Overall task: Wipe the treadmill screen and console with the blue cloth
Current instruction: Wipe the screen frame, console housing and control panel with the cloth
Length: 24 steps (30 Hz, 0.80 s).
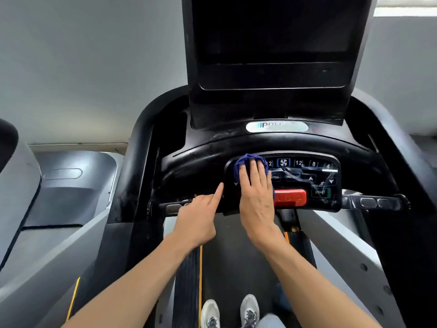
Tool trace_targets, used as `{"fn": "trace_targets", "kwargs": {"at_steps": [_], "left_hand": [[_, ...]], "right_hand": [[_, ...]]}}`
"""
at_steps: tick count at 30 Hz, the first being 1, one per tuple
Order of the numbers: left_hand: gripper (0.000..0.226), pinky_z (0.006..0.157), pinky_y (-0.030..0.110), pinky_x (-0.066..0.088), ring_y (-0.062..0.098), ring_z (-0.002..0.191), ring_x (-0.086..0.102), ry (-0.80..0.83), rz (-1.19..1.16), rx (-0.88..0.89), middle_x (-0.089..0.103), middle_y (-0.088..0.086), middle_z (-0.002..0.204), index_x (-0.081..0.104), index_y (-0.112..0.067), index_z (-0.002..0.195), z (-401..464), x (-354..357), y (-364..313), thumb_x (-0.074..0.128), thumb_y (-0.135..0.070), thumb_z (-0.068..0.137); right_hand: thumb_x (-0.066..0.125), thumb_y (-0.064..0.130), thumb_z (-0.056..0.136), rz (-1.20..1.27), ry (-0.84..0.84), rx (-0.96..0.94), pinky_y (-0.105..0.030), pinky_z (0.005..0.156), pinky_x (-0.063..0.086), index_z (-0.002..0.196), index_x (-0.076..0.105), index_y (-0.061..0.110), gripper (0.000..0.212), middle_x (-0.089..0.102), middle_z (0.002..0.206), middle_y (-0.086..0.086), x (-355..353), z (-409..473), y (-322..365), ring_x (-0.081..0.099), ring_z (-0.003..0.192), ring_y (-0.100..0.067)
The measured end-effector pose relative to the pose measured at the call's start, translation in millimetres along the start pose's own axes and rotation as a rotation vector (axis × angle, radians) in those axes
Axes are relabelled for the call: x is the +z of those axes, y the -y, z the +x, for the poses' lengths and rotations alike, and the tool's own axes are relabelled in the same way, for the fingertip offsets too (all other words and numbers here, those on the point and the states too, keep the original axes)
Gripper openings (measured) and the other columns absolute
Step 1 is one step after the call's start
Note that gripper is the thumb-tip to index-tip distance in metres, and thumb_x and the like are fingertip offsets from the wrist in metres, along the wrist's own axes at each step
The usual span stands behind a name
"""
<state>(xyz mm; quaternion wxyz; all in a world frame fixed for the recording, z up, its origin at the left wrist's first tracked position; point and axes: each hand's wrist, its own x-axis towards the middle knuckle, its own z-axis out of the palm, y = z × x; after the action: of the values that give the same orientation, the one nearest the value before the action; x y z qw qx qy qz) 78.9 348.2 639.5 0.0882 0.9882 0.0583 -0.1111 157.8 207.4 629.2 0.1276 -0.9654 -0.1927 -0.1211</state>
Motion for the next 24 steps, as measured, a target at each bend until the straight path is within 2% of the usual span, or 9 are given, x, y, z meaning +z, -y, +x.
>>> {"fn": "trace_targets", "kwargs": {"at_steps": [3,6,9,11,15,17,20,22,24], "left_hand": [[0.1,0.074,0.03,0.045,0.013,0.13,0.045,-0.025,-0.012,0.019,0.046,-0.012,0.143,-0.012,-0.031,0.161,1,0,2,0.056,-0.016,0.089],[0.1,0.077,0.031,0.047,0.012,0.131,0.045,-0.039,-0.033,0.035,0.045,-0.013,0.145,-0.011,-0.032,0.161,1,1,4,0.056,-0.017,0.089],[0.099,0.074,0.03,0.045,0.012,0.132,0.044,-0.057,-0.014,0.052,0.043,-0.013,0.147,-0.012,-0.033,0.161,1,2,6,0.055,-0.016,0.089],[0.097,0.073,0.029,0.043,0.011,0.134,0.044,-0.064,-0.019,0.039,0.041,-0.014,0.149,-0.009,-0.033,0.161,1,4,5,0.055,-0.016,0.09],[0.086,0.085,0.029,0.05,0.009,0.135,0.045,-0.062,-0.076,-0.024,0.041,-0.014,0.152,0.008,-0.031,0.159,0,6,1,0.059,-0.023,0.09],[0.094,0.083,0.032,0.051,0.012,0.134,0.045,-0.052,-0.064,-0.036,0.039,-0.013,0.152,-0.001,-0.03,0.162,3,5,1,0.058,-0.021,0.089],[0.099,0.074,0.028,0.047,0.011,0.129,0.048,-0.051,-0.033,-0.021,0.042,-0.014,0.146,-0.014,-0.032,0.16,3,2,2,0.054,-0.016,0.09],[0.099,0.072,0.026,0.042,0.011,0.126,0.049,-0.053,-0.047,-0.034,0.044,-0.015,0.144,-0.015,-0.032,0.16,1,1,2,0.053,-0.016,0.09],[0.098,0.074,0.027,0.043,0.011,0.128,0.048,-0.061,-0.05,-0.041,0.042,-0.015,0.145,-0.013,-0.031,0.161,0,4,1,0.053,-0.016,0.091]], "right_hand": [[0.031,-0.006,0.081,-0.02,0.055,-0.028,-0.058,0.117,0.032,0.142,0.052,0.003,0.066,0.046,0.15,-0.024,8,-44,13,0.038,0.144,-0.041],[0.032,0.001,0.086,0.0,0.057,-0.12,-0.058,0.115,0.035,0.141,0.054,0.004,0.059,0.048,0.149,-0.023,10,-29,15,0.042,0.141,-0.041],[0.03,0.003,0.091,-0.012,0.03,-0.02,-0.055,0.12,0.027,0.146,0.047,0.004,0.058,0.041,0.155,-0.022,3,2,8,0.033,0.147,-0.038],[0.03,-0.002,0.09,0.015,0.022,0.058,-0.055,0.122,0.022,0.15,0.042,0.002,0.061,0.034,0.158,-0.023,10,-13,16,0.025,0.151,-0.037],[0.03,0.001,0.092,0.06,0.036,-0.092,-0.056,0.114,0.037,0.141,0.055,0.004,0.055,0.045,0.152,-0.021,22,-44,39,0.038,0.145,-0.036],[0.03,0.002,0.093,0.059,0.024,-0.098,-0.054,0.119,0.031,0.145,0.051,0.005,0.056,0.043,0.155,-0.018,17,-21,27,0.034,0.147,-0.033],[0.029,-0.003,0.091,0.062,0.042,0.042,-0.053,0.124,0.019,0.153,0.035,0.003,0.063,0.028,0.162,-0.02,10,-20,16,0.02,0.153,-0.033],[0.028,-0.005,0.09,0.063,0.053,0.037,-0.054,0.122,0.024,0.15,0.041,0.001,0.062,0.032,0.159,-0.023,17,-48,26,0.024,0.151,-0.035],[0.028,-0.004,0.093,0.055,0.063,-0.064,-0.054,0.119,0.03,0.147,0.046,-0.001,0.057,0.037,0.156,-0.023,22,-61,31,0.03,0.149,-0.035]]}}
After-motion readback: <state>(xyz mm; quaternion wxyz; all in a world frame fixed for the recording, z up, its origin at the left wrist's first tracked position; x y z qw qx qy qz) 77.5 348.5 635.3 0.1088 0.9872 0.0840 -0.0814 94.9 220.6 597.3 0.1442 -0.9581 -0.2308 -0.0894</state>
